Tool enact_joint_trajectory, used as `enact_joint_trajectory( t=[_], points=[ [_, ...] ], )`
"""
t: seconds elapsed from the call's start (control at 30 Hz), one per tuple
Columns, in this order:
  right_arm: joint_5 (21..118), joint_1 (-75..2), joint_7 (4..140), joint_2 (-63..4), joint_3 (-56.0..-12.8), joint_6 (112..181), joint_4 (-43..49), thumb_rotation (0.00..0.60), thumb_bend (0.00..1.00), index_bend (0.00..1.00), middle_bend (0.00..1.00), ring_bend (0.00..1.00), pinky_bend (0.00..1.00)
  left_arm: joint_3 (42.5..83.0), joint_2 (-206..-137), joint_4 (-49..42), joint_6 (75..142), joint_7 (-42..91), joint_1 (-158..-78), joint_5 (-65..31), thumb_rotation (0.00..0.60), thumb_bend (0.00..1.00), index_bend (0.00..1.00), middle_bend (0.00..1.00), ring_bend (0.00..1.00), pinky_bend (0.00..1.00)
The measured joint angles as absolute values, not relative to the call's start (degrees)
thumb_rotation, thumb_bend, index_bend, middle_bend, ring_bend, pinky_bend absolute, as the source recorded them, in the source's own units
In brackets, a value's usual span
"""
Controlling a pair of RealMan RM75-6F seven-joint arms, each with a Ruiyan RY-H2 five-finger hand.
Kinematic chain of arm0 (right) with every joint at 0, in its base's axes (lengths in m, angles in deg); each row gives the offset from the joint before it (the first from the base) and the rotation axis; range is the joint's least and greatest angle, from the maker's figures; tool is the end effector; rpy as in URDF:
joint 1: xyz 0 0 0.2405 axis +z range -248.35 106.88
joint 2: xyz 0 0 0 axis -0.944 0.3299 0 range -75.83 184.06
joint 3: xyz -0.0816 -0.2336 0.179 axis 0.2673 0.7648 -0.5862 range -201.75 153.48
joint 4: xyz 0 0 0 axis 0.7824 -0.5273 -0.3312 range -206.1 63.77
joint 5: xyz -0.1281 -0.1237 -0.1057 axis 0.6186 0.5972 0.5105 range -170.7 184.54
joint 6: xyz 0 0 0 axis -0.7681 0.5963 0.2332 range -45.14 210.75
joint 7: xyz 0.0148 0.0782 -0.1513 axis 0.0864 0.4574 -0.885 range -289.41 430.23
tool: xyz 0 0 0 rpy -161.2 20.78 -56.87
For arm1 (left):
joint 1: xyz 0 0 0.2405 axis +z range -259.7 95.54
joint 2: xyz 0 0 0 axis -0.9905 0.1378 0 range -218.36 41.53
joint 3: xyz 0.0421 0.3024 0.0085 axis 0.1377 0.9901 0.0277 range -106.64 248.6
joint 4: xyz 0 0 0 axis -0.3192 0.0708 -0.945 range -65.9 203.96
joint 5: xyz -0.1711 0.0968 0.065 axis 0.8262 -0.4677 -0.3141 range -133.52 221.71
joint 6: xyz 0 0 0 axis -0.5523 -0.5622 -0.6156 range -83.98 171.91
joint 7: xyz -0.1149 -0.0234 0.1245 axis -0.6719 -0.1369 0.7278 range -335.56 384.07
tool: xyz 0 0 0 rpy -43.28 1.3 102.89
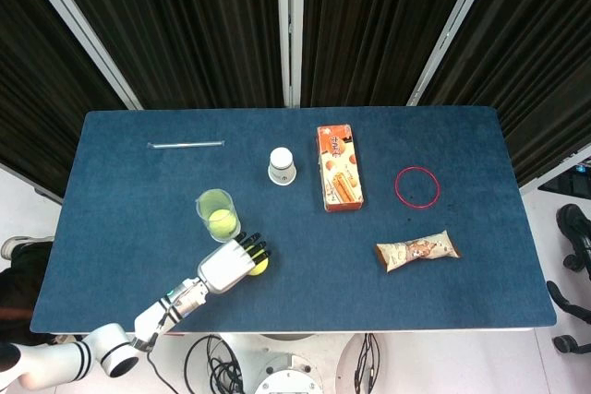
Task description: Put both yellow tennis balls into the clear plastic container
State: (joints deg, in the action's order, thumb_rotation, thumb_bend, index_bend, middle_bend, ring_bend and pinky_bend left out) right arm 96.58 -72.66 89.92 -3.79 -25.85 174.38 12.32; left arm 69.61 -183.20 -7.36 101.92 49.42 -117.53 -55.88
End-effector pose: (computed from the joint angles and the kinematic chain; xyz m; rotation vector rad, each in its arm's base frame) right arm -0.3888 -0.1639 0.2496 1.3036 -0.9324 0.9736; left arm -0.1783 0.3108 -0.0797 -2.2644 -0.2916 -0.9292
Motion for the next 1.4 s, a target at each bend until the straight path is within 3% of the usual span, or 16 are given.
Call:
enact_joint_trajectory(
  t=[0.23, 0.43, 0.67, 0.83, 1.1, 1.4],
  points=[
    [96.34, -72.63, 89.91, -3.80, -25.95, 174.16, 12.31, 0.600, 0.25, 0.00, 0.00, 0.00, 0.00, 70.52, -184.67, -4.92, 105.47, 47.49, -117.86, -57.26, 0.600, 0.25, 0.50, 0.46, 0.34, 0.51],
    [96.40, -72.67, 89.97, -3.78, -25.99, 174.31, 12.44, 0.600, 0.24, 0.00, 0.00, 0.00, 0.00, 71.34, -183.93, -6.76, 107.90, 46.98, -117.46, -57.93, 0.600, 0.23, 0.54, 0.50, 0.38, 0.53],
    [96.51, -72.55, 89.94, -3.69, -26.13, 174.34, 12.39, 0.600, 0.25, 0.00, 0.00, 0.00, 0.00, 72.08, -177.10, -19.78, 115.24, 47.33, -114.56, -59.24, 0.600, 0.22, 0.57, 0.52, 0.40, 0.55],
    [97.74, -72.29, 89.53, -4.02, -25.84, 174.42, 12.80, 0.600, 0.24, 0.00, 0.00, 0.00, 0.00, 68.91, -168.73, -32.00, 120.36, 49.00, -112.88, -58.27, 0.600, 0.22, 0.58, 0.53, 0.41, 0.56],
    [99.60, -73.15, 90.10, -3.28, -25.31, 177.31, 13.27, 0.600, 0.24, 0.00, 0.00, 0.00, 0.00, 62.63, -164.41, -33.48, 115.80, 48.35, -114.20, -45.24, 0.600, 0.24, 0.58, 0.53, 0.41, 0.56],
    [99.59, -74.33, 91.20, -2.36, -25.50, 179.59, 13.11, 0.600, 0.24, 0.00, 0.00, 0.00, 0.00, 60.33, -165.99, -27.72, 112.42, 47.51, -116.59, -40.46, 0.600, 0.25, 0.57, 0.52, 0.40, 0.56]
  ],
)
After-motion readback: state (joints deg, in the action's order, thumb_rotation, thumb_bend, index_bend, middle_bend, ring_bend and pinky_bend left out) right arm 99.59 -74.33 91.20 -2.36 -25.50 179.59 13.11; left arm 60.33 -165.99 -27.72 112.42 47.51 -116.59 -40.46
